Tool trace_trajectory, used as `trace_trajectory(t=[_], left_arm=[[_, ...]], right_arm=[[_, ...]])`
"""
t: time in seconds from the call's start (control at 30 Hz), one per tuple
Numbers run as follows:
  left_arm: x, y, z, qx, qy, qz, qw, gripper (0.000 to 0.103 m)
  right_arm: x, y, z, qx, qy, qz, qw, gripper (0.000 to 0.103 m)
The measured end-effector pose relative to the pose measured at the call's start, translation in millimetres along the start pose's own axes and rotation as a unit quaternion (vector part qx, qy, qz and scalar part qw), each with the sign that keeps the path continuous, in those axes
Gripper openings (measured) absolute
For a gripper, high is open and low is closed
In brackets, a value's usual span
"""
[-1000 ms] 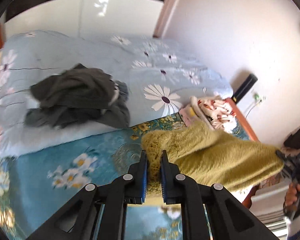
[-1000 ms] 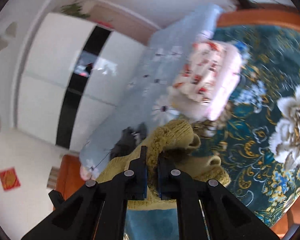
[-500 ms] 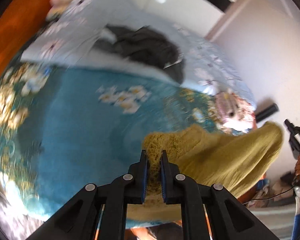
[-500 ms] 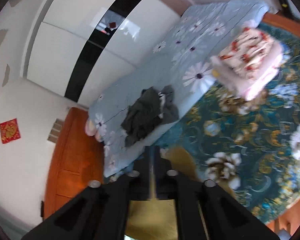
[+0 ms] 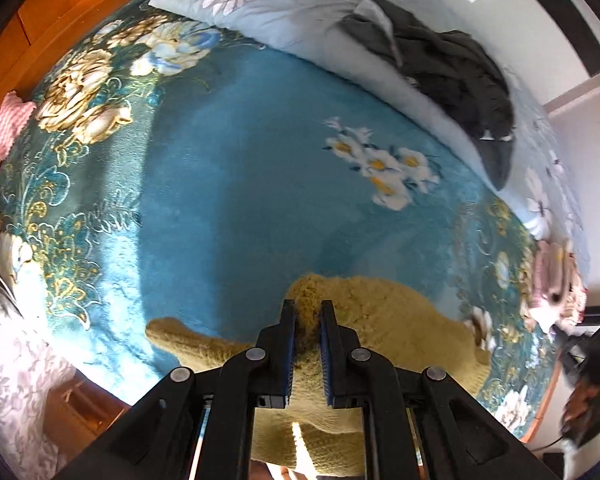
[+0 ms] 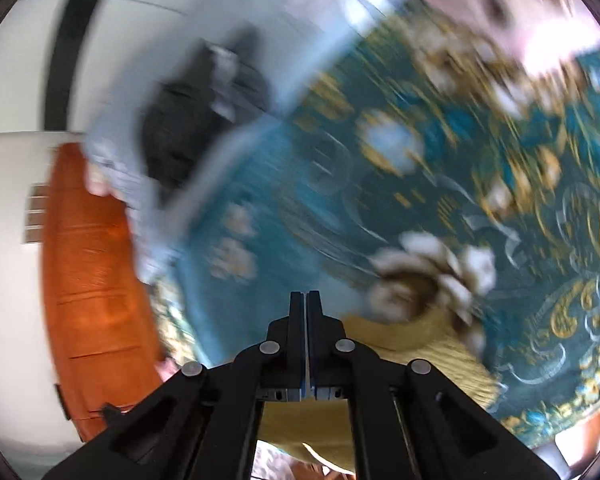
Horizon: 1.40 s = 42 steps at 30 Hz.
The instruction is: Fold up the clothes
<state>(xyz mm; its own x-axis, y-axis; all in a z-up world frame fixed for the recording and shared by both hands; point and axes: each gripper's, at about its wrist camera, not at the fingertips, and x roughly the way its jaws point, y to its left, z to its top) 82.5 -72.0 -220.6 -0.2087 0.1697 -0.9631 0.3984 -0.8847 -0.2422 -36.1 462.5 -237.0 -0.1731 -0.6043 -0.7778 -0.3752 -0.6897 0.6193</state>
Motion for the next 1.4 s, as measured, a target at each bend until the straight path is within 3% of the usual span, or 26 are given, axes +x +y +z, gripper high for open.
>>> trace_trajectory(t=[0.1, 0.17, 0.2, 0.23, 0.47, 0.6, 0.67, 0.7, 0.77, 0.9, 0.93, 0.97, 1.03, 1.1, 1.2, 1.3, 1.4], left_arm=[[10.4, -6.5, 6.1, -0.005, 0.014, 0.017, 0.9997, 0.012], [14.6, -11.3, 7.9, -0.008, 0.021, 0.024, 0.9994, 0.012], [17.8, -14.1, 9.2, -0.008, 0.024, 0.028, 0.9993, 0.012], [21.4, -17.1, 10.7, -0.009, 0.028, 0.031, 0.9991, 0.012], [29.9, -29.1, 15.1, 0.004, 0.042, 0.043, 0.9982, 0.012], [25.9, -27.4, 11.7, 0.003, 0.038, 0.035, 0.9987, 0.012], [23.3, -23.8, 8.7, -0.001, 0.035, 0.027, 0.999, 0.012], [22.4, -21.8, 7.6, -0.004, 0.035, 0.021, 0.9992, 0.012], [20.5, -19.3, 6.3, -0.008, 0.033, 0.011, 0.9994, 0.012], [9.4, -21.6, 8.5, -0.001, 0.021, -0.013, 0.9997, 0.011], [3.4, -23.0, 9.7, 0.003, 0.011, -0.022, 0.9997, 0.01], [-5.0, -24.8, 12.0, 0.008, -0.003, -0.032, 0.9994, 0.002], [-29.6, -26.7, 19.3, 0.015, -0.042, -0.063, 0.997, 0.0], [-47.0, -25.1, 25.0, 0.024, -0.068, -0.079, 0.9943, 0.0], [-54.4, -17.8, 29.3, 0.04, -0.073, -0.075, 0.9937, 0.0], [-34.2, -2.9, 25.9, 0.015, -0.043, -0.074, 0.9962, 0.0], [-13.6, 2.2, 21.5, -0.011, -0.017, -0.091, 0.9957, 0.001]], right_arm=[[24.4, -37.8, -6.8, 0.028, 0.03, -0.038, 0.998, 0.003], [37.1, -59.5, -10.2, 0.039, 0.047, -0.059, 0.996, 0.026], [43.0, -68.8, -11.5, 0.043, 0.055, -0.068, 0.995, 0.053], [47.9, -74.8, -11.9, 0.041, 0.063, -0.073, 0.995, 0.06], [79.9, -103.1, -13.4, 0.046, 0.104, -0.098, 0.989, 0.06], [93.8, -96.9, -20.5, 0.032, 0.122, -0.1, 0.987, 0.059], [97.8, -89.8, -27.8, 0.022, 0.135, -0.106, 0.985, 0.041], [98.2, -86.3, -32.0, 0.019, 0.14, -0.108, 0.984, 0.022], [96.2, -76.5, -42.2, 0.01, 0.147, -0.115, 0.982, 0.011], [69.5, -50.9, -42.6, 0.009, 0.106, -0.085, 0.991, 0.009], [57.8, -40.4, -35.7, 0.005, 0.086, -0.073, 0.994, 0.009], [46.1, -28.2, -28.2, -0.002, 0.068, -0.06, 0.996, 0.009], [23.7, 4.2, -11.4, -0.035, 0.037, -0.032, 0.998, 0.008], [6.2, 47.8, 0.8, -0.086, 0.013, -0.002, 0.996, 0.008], [-7.0, 113.2, -9.0, -0.165, -0.009, 0.037, 0.986, 0.008], [3.0, 142.1, -30.7, -0.227, 0.011, 0.028, 0.973, 0.008], [37.7, 129.6, -65.2, -0.26, 0.088, -0.027, 0.961, 0.008]])
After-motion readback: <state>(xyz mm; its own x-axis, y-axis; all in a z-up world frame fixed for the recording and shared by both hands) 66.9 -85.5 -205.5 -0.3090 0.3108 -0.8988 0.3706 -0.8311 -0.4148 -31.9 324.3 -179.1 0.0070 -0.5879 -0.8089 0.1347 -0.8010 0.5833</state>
